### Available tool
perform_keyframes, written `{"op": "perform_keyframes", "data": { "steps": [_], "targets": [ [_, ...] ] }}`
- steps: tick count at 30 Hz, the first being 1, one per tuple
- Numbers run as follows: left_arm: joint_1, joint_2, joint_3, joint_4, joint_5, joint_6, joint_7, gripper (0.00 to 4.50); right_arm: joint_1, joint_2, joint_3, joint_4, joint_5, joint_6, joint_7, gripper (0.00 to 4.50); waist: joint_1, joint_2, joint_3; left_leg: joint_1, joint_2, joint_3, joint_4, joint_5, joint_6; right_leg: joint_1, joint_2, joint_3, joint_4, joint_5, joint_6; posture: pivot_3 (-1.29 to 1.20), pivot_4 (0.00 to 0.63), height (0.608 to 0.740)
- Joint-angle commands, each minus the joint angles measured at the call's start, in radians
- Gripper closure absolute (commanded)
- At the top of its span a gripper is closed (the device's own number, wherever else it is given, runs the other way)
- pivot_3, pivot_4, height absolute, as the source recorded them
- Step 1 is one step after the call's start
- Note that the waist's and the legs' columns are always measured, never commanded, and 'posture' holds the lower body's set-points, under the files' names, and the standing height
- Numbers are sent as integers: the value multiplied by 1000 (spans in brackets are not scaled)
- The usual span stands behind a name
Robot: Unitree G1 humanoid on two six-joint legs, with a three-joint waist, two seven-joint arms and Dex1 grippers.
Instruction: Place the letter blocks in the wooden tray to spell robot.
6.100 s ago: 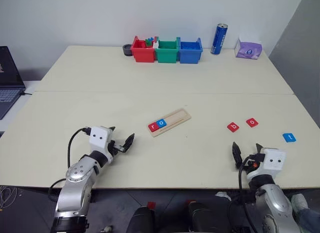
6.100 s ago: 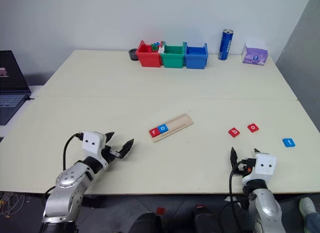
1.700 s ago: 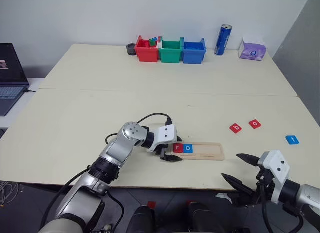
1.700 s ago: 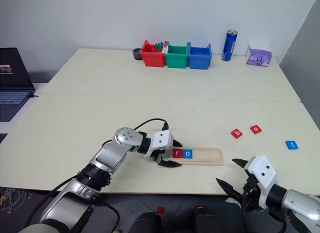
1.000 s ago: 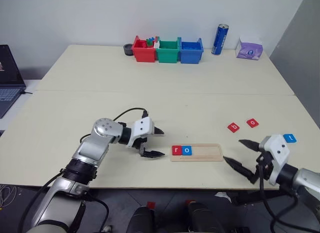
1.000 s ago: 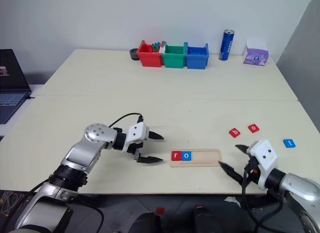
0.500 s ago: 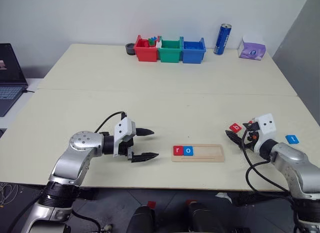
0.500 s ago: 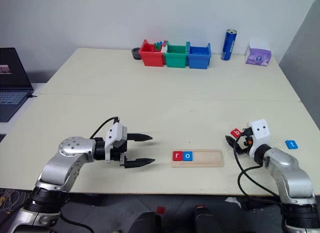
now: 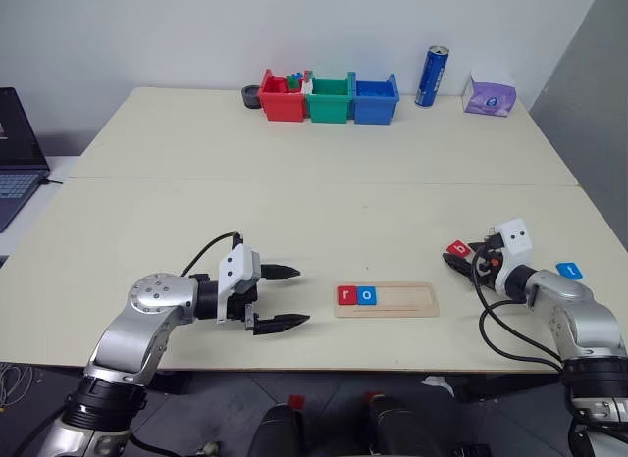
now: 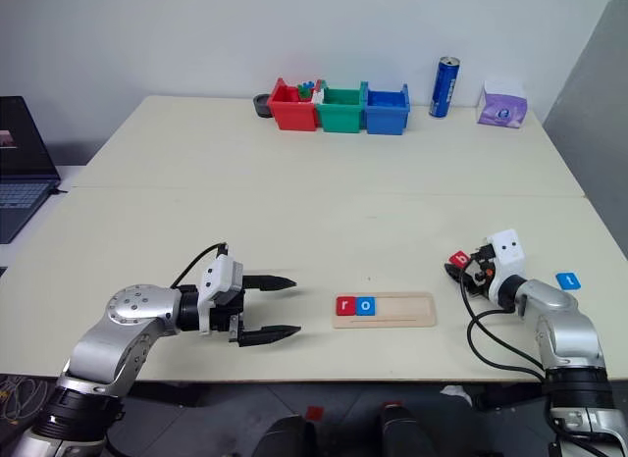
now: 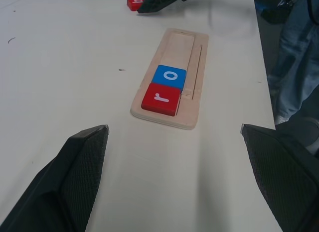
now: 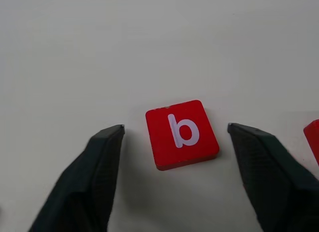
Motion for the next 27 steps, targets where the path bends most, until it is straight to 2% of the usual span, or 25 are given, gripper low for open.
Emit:
{"op": "perform_keyframes", "data": {
  "steps": [1,3,6,9,13,17,21,27],
  "targets": [
    [7,20,26,-36,-8,-25,6,0,-2,0,15,7,-29,-23,3,2343,0,0,0,0,0,0,0,0,0,0,0,0,0,0,0,0,150,740],
    [10,26,21,-37,-8,-31,0,0,10,4,5,-11,-35,-30,-8,3047,0,0,0,0,0,0,0,0,0,0,0,0,0,0,0,0,150,740],
    [5,19,17,-37,-11,-43,2,0,71,3,-22,-116,-23,-14,-32,3040,0,0,0,0,0,0,0,0,0,0,0,0,0,0,0,0,150,740],
    [-4,9,18,-41,-16,-53,10,0,190,25,-81,-319,8,45,-105,3040,5,0,0,-1,0,-2,-1,0,0,0,0,0,0,0,0,0,150,740],
    [-14,2,9,-60,-29,-23,26,0,383,130,-140,-622,22,181,-268,3040,4,1,0,-3,0,-3,-1,0,0,-1,-1,0,0,0,1,0,150,740],
    [-33,-1,-7,-62,-26,-12,27,0,533,271,-108,-831,-18,272,-427,3040,2,2,-1,-2,1,-3,-1,0,0,-1,-1,1,0,-3,4,0,150,740],
    [-56,1,-20,-50,-20,-9,17,0,611,383,-44,-894,-85,292,-550,3040,-2,3,-1,1,1,-2,-1,0,0,0,-1,2,0,-3,4,0,150,740],
    [-70,4,-27,-36,-13,-18,10,0,615,490,-28,-874,-106,304,-635,3040,-1,2,-2,2,1,-2,-1,0,0,0,0,2,0,-3,4,0,150,740]
  ]
}}
